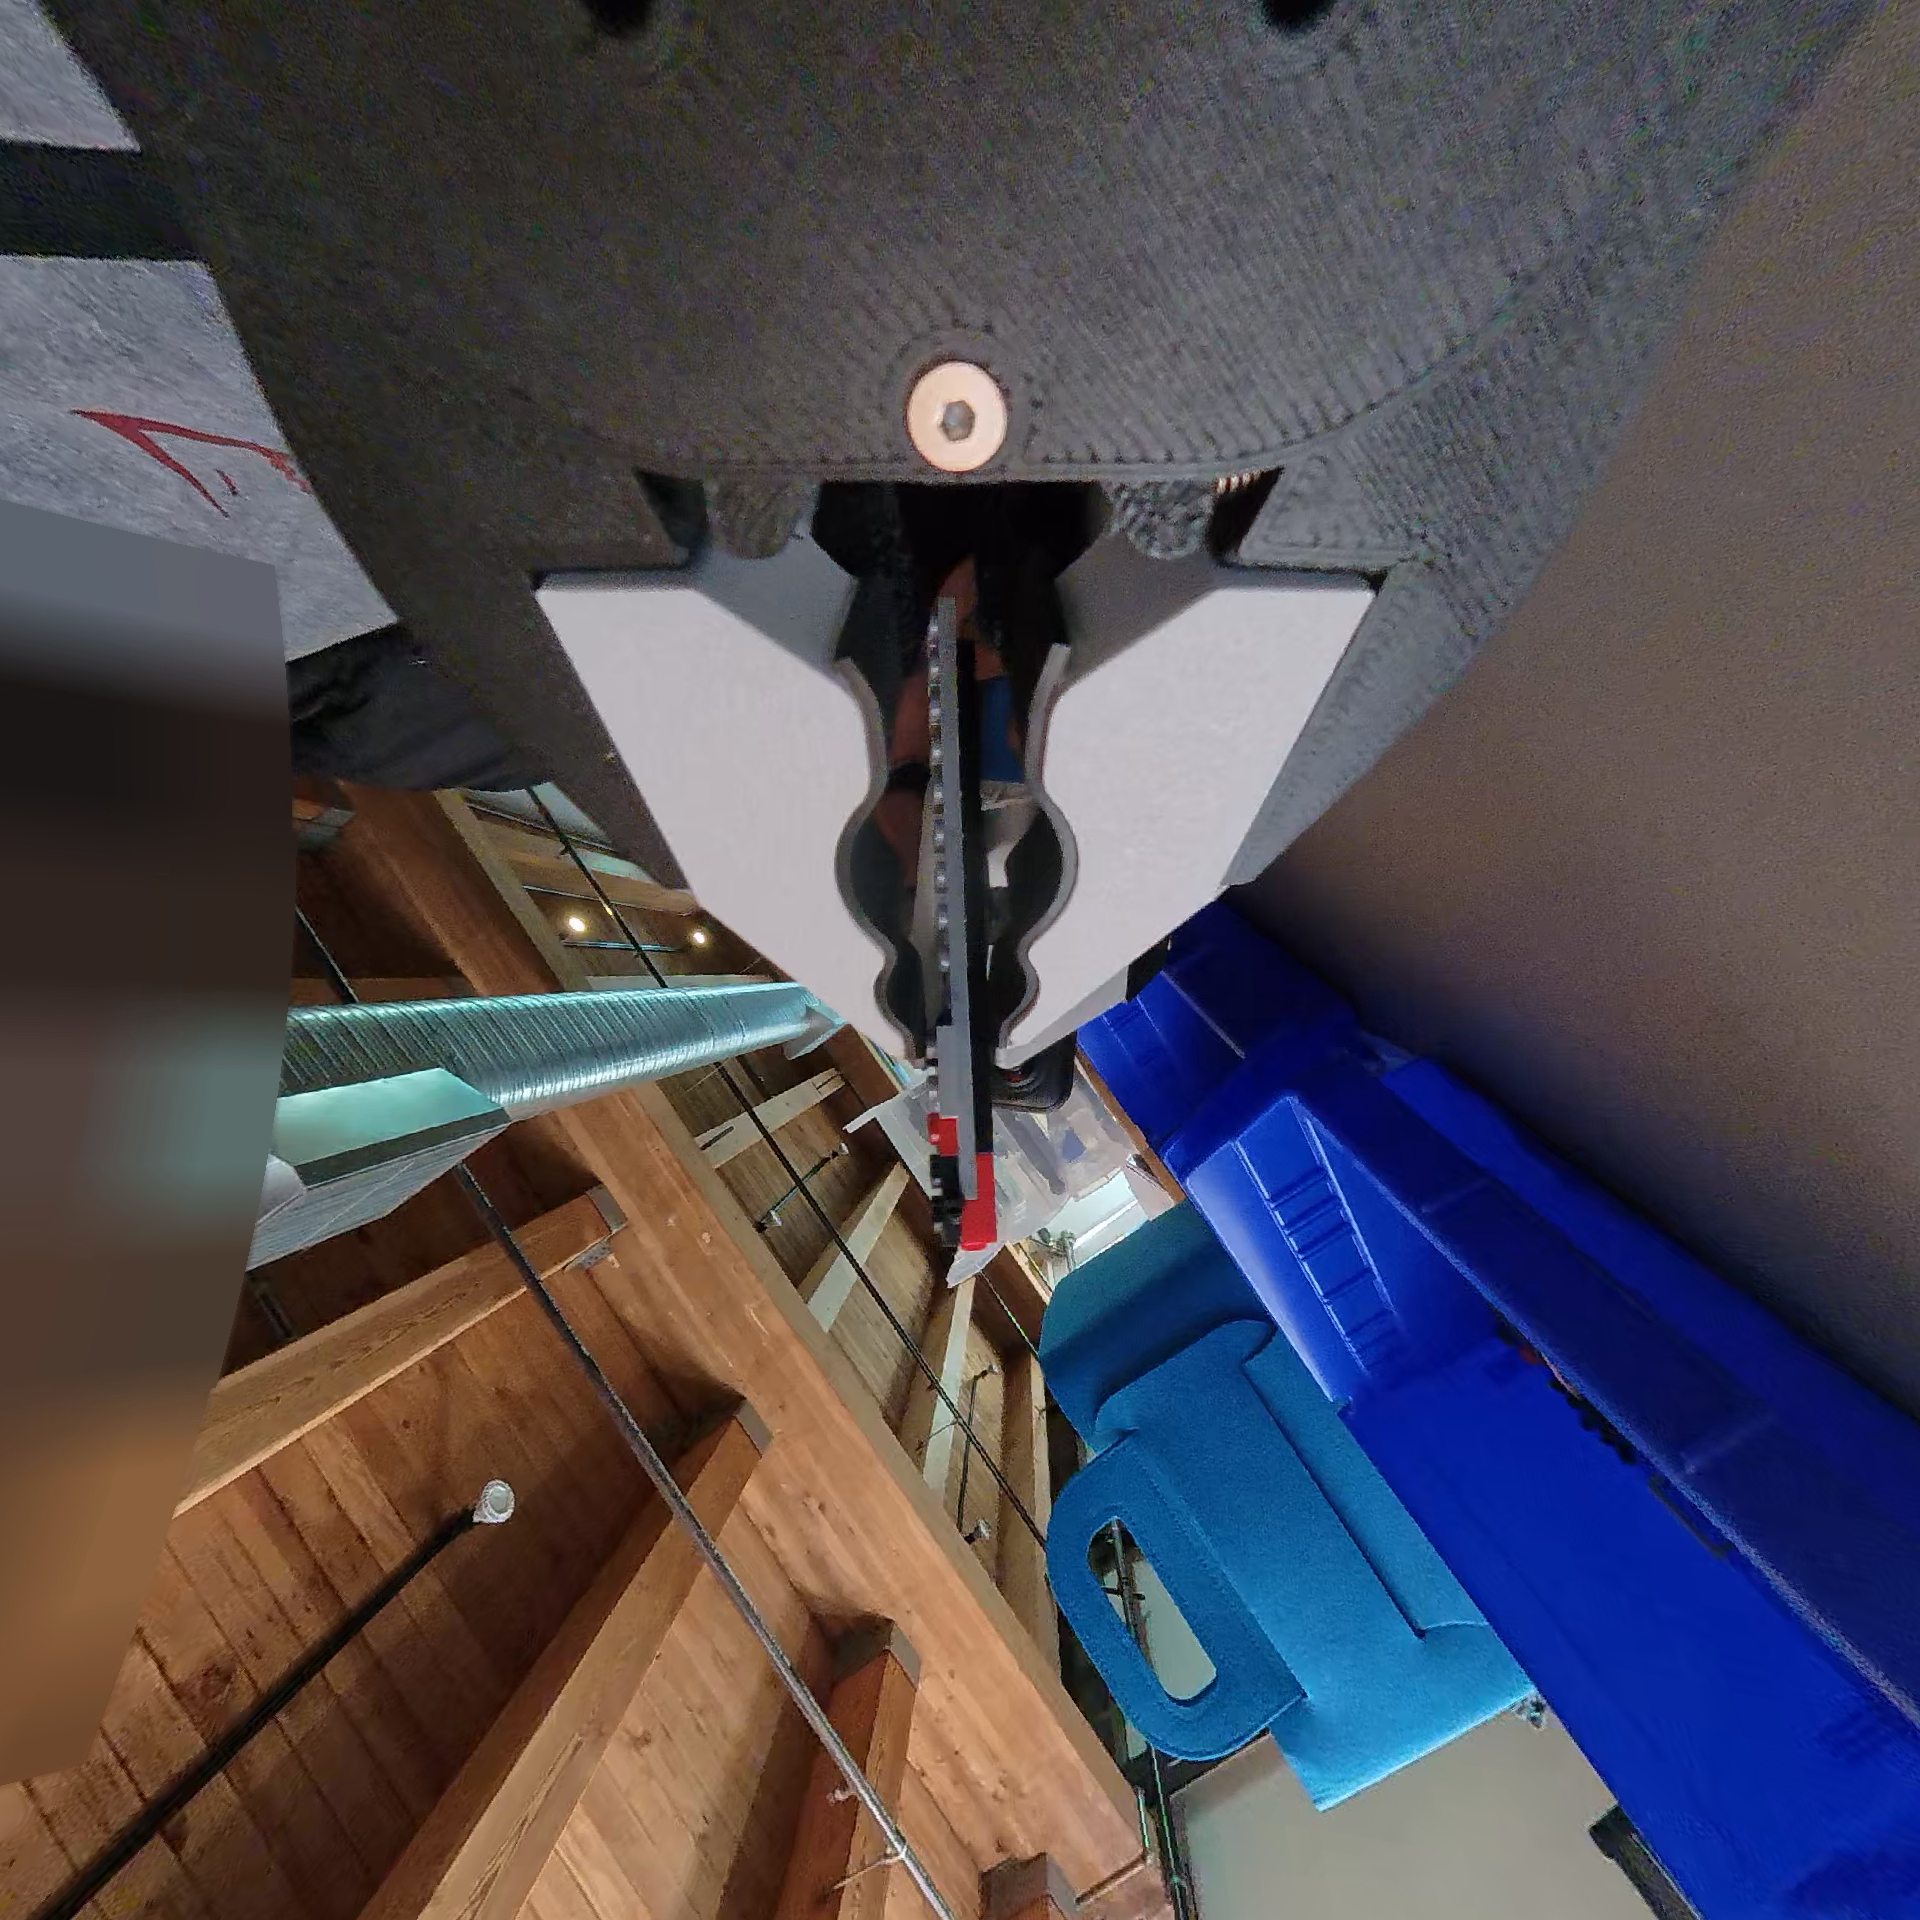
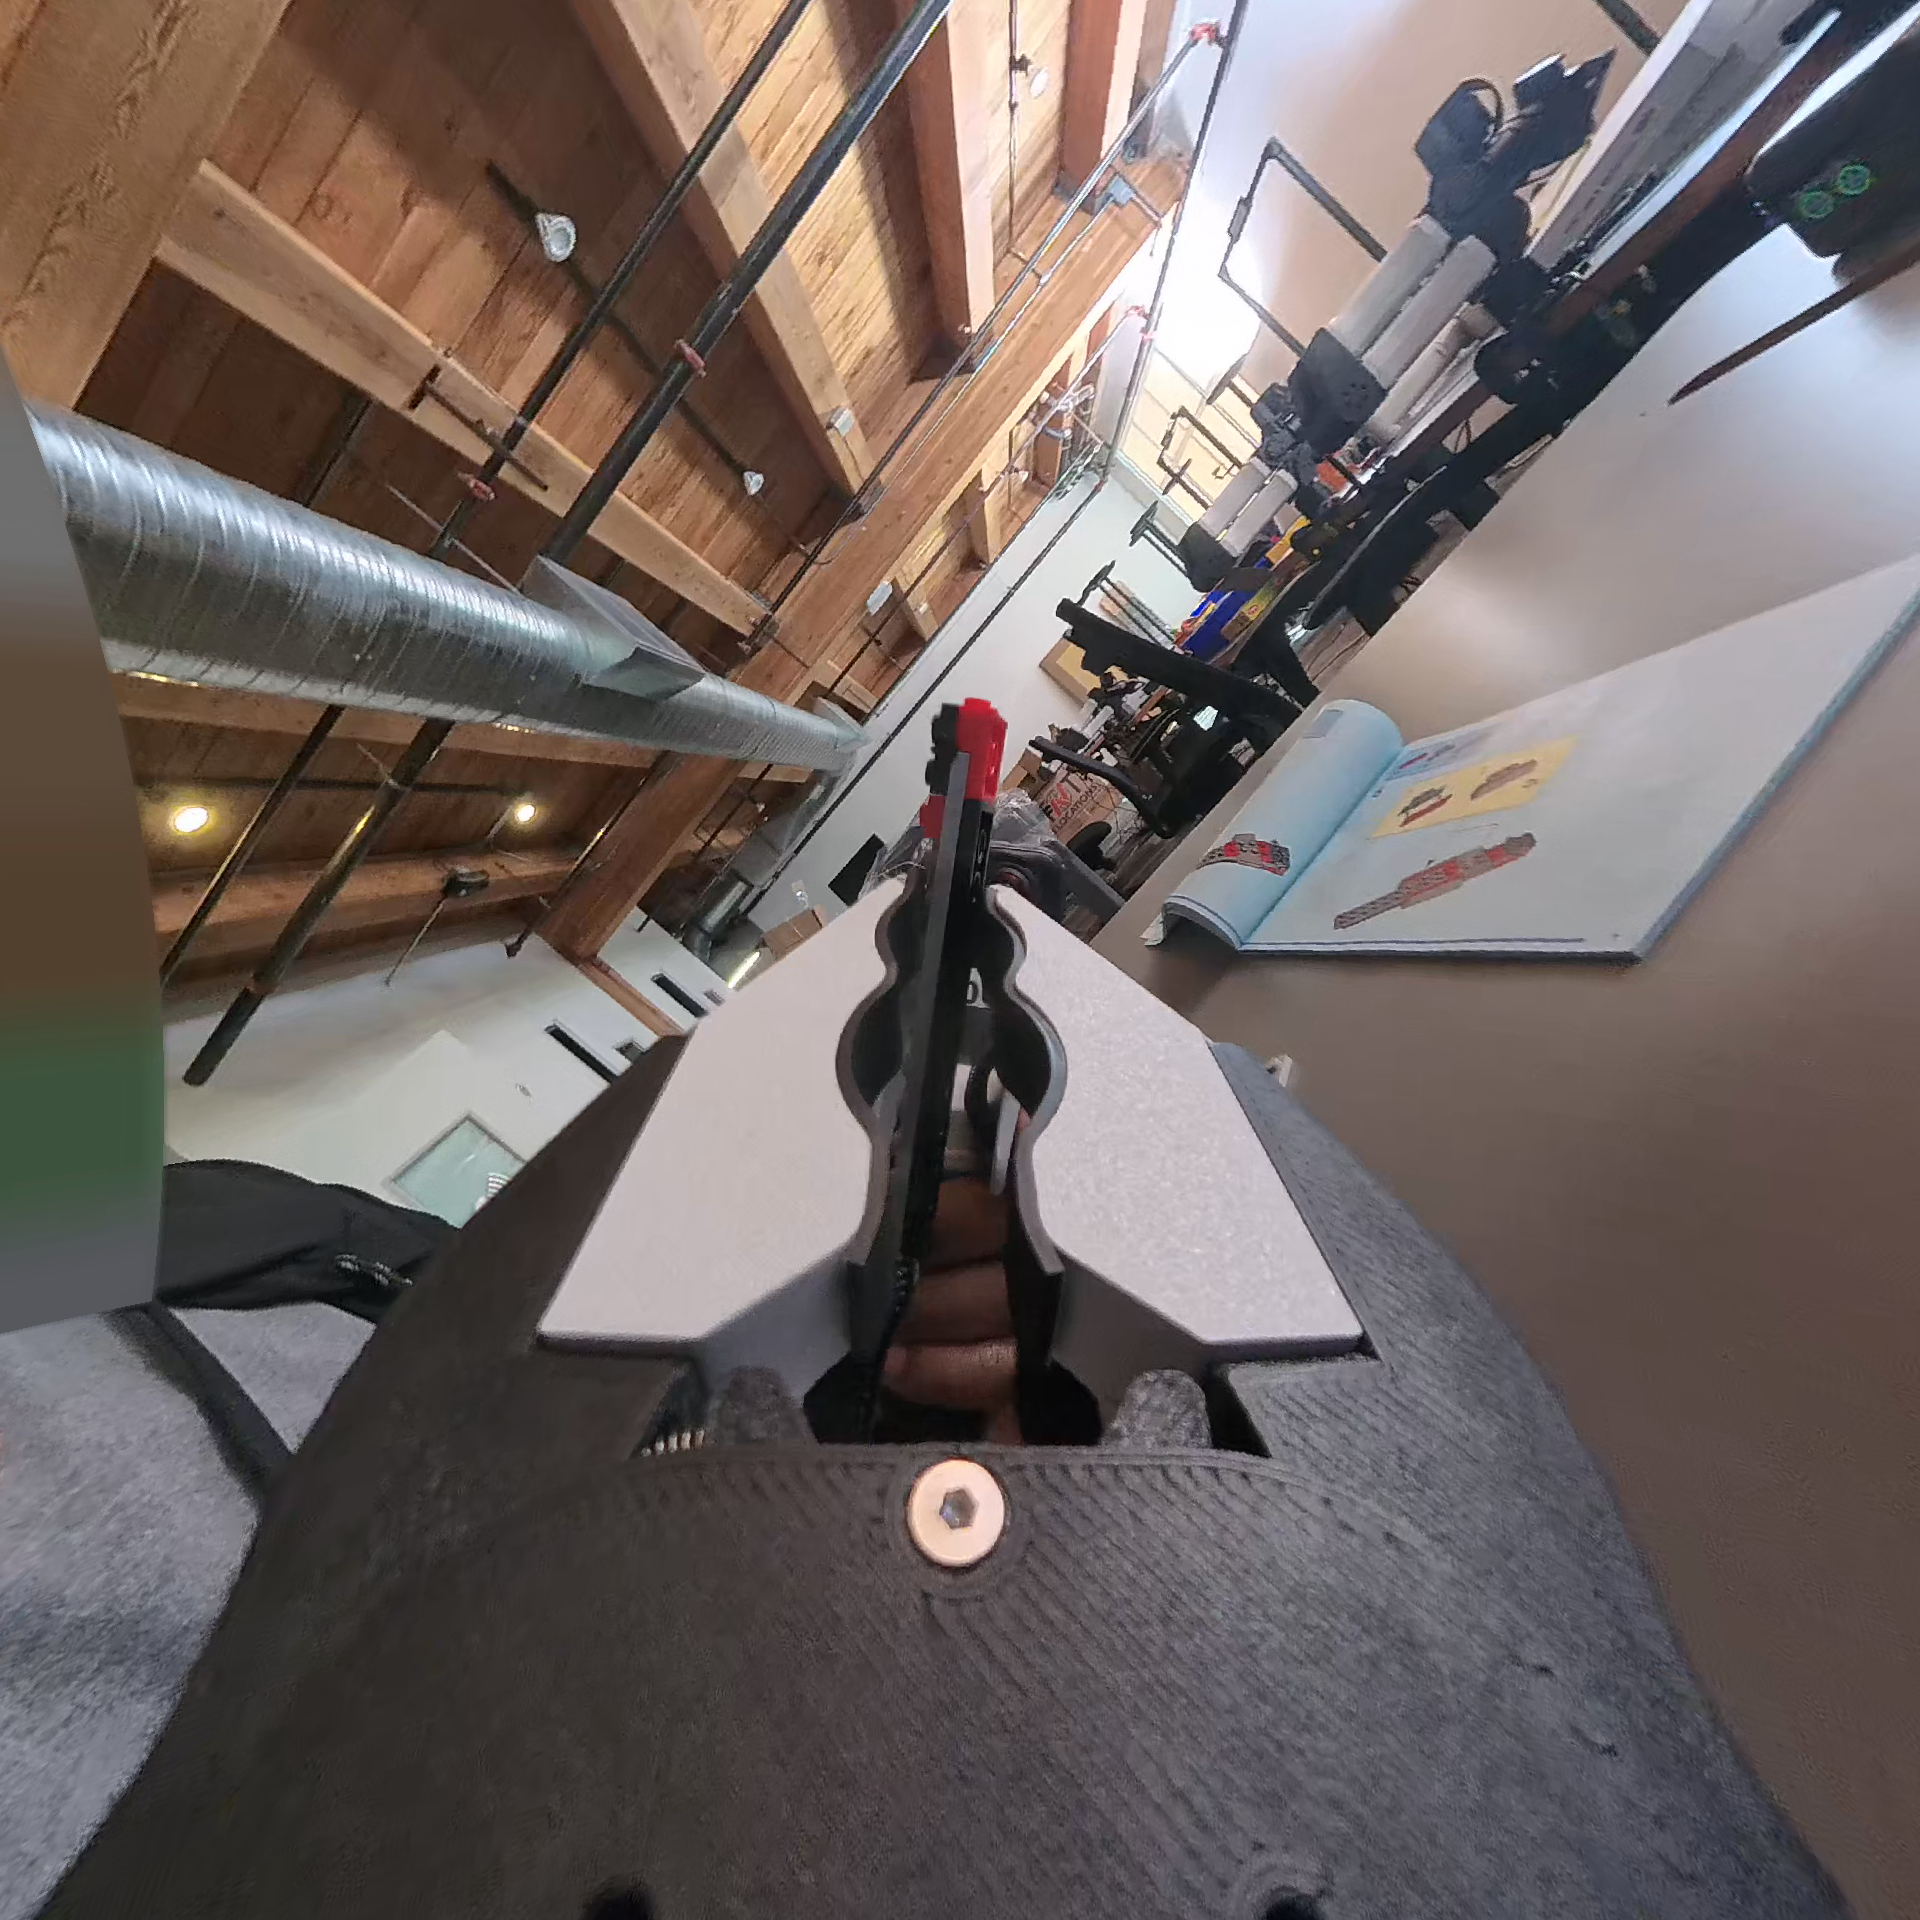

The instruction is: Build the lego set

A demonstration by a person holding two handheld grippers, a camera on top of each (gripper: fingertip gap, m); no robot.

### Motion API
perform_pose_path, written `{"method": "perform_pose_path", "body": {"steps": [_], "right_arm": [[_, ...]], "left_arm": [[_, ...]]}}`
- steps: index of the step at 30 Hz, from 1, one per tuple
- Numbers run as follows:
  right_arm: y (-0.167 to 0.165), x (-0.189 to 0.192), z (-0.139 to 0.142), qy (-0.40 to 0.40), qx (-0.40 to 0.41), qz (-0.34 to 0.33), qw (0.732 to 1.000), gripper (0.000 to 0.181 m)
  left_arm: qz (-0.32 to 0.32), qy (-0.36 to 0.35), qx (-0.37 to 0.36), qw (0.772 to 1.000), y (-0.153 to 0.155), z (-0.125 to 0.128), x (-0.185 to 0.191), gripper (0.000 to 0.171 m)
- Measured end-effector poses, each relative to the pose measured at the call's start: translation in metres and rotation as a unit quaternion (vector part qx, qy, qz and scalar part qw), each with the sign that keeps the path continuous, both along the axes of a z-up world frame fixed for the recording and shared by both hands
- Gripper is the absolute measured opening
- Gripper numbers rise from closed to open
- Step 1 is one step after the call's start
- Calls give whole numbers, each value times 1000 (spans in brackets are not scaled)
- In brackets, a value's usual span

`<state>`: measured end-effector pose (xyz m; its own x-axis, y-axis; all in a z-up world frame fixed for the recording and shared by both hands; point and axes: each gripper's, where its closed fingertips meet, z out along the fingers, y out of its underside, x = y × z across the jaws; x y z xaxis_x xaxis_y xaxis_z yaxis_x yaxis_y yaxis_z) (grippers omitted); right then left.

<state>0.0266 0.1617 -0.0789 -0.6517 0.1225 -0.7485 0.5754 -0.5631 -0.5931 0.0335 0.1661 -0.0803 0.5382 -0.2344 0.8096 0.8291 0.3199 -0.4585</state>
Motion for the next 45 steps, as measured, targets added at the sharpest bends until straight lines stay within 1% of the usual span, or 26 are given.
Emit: {"method": "perform_pose_path", "body": {"steps": [2,5,8,12,13,17,22,26,28,29,31,33,37,42,43,45], "right_arm": [[-1,-1,1,2,1,-2,1000,17],[1,-2,8,8,-9,-5,1000,23],[0,-2,13,17,-5,-7,1000,22],[-6,3,18,27,1,-2,1000,17],[-8,4,19,30,1,1,1000,14],[-13,11,23,39,-6,12,999,13],[-21,18,26,48,-8,16,999,13],[-27,21,27,48,-10,14,999,13],[-31,24,30,49,-17,16,999,13],[-33,26,31,51,-18,18,998,13],[-38,28,32,56,-13,20,998,12],[-43,30,33,60,-9,22,998,13],[-50,32,38,69,-2,16,998,12],[-56,29,42,64,-2,8,998,13],[-58,28,42,64,0,9,998,13],[-65,27,42,64,5,15,998,13]], "left_arm": [[4,11,-5,1000,-1,1,2,10],[25,48,-39,998,-3,1,4,10],[55,95,-77,991,-8,3,5,10],[80,155,-124,977,-11,6,11,11],[84,167,-133,973,-12,7,13,11],[94,201,-150,963,-16,11,20,11],[91,202,-138,965,-23,13,27,11],[83,180,-112,974,-32,17,30,11],[76,171,-116,975,-34,14,32,27],[72,174,-121,975,-35,13,34,27],[65,181,-123,974,-36,15,37,25],[67,185,-106,975,-40,21,40,12],[57,173,-82,980,-48,26,42,13],[16,151,-64,986,-53,23,48,18],[12,150,-65,986,-55,22,49,17],[16,152,-70,986,-57,20,48,8]]}}
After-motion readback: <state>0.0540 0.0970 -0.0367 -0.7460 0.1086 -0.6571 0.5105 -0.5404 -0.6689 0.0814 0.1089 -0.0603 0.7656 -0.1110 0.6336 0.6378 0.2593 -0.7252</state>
